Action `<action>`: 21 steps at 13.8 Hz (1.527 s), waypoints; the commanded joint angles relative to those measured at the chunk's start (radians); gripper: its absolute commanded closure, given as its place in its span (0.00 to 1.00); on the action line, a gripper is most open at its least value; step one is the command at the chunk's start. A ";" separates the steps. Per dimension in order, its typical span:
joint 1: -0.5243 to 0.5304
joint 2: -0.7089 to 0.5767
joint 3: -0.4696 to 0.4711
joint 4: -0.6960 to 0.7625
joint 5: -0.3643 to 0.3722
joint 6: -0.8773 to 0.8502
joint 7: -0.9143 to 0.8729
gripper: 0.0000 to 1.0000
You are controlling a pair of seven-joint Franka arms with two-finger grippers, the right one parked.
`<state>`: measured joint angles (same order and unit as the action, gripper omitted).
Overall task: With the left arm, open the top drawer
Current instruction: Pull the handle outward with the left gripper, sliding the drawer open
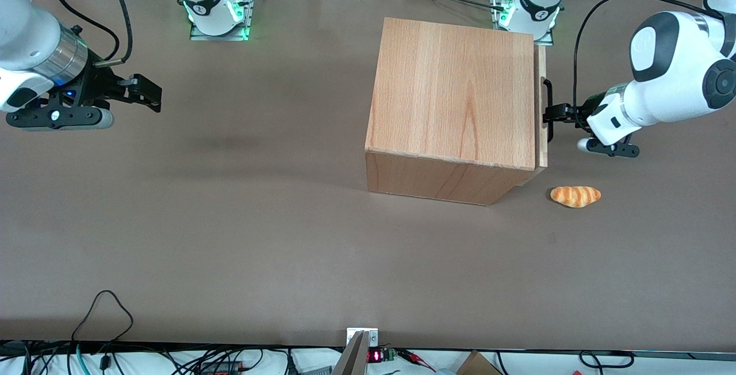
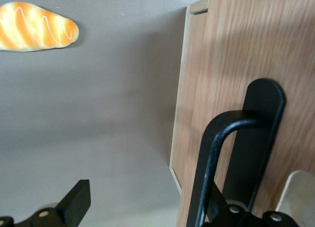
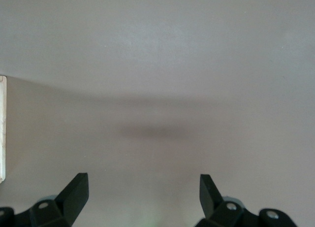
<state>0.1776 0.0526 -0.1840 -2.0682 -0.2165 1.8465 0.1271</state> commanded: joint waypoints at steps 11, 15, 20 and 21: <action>0.098 0.035 -0.002 0.034 0.043 0.017 0.098 0.00; 0.140 0.052 -0.002 0.051 0.051 0.017 0.135 0.00; 0.172 0.061 0.000 0.060 0.059 0.017 0.164 0.00; 0.183 0.064 -0.002 0.066 0.060 0.017 0.164 0.00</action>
<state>0.3406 0.0940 -0.1818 -2.0332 -0.1863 1.8637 0.2678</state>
